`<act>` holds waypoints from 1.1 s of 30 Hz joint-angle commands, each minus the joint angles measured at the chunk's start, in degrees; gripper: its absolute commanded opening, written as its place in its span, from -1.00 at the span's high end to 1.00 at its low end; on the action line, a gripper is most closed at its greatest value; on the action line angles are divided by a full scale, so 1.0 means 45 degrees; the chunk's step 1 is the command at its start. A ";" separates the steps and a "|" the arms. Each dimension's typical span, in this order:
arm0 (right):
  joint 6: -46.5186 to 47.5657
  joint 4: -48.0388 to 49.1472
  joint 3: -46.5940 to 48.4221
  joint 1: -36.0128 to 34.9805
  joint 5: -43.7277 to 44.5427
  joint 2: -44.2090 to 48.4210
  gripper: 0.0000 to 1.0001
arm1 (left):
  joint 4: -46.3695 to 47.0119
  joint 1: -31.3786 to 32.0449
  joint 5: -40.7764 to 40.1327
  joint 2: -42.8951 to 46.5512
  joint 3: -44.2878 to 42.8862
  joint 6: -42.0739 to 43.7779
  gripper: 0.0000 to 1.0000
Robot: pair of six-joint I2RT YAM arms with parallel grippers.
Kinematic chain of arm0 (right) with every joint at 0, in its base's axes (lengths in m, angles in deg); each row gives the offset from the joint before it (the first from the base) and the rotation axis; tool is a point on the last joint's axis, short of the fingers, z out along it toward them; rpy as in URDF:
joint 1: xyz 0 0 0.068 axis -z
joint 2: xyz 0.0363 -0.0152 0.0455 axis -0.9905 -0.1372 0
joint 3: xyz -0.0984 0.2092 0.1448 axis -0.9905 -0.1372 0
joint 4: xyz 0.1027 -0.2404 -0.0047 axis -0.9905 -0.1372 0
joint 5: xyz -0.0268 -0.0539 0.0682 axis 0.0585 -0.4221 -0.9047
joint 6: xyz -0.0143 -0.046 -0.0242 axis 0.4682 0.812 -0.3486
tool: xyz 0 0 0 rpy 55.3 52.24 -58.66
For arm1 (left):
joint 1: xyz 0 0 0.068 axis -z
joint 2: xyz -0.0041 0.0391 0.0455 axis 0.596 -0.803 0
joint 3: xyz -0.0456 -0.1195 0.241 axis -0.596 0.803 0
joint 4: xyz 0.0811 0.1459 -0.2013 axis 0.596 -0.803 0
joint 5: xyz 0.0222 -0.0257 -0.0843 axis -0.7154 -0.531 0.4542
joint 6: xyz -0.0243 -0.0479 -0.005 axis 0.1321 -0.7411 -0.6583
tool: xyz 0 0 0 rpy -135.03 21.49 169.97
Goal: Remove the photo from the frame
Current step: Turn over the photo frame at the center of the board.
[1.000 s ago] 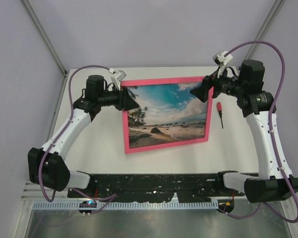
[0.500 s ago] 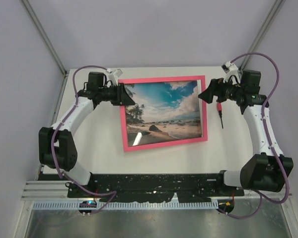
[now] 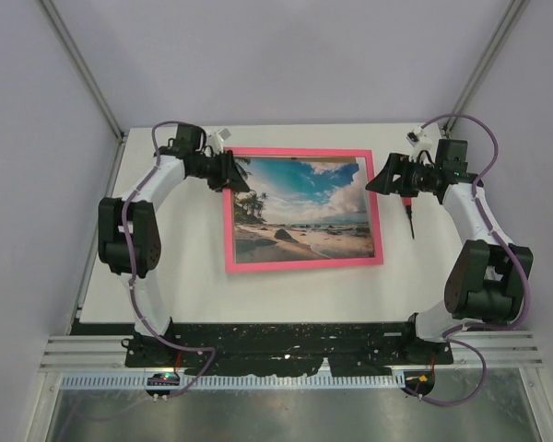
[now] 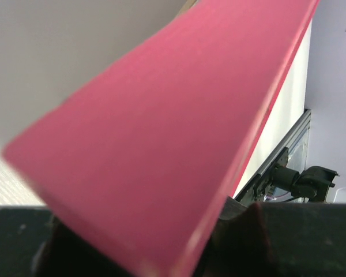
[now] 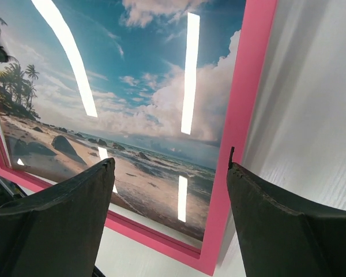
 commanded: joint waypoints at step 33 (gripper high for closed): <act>-0.0516 0.0188 -0.0172 -0.0629 0.0689 -0.1418 -0.66 | -0.5315 -0.0319 -0.5751 -0.3788 -0.5501 0.2100 0.60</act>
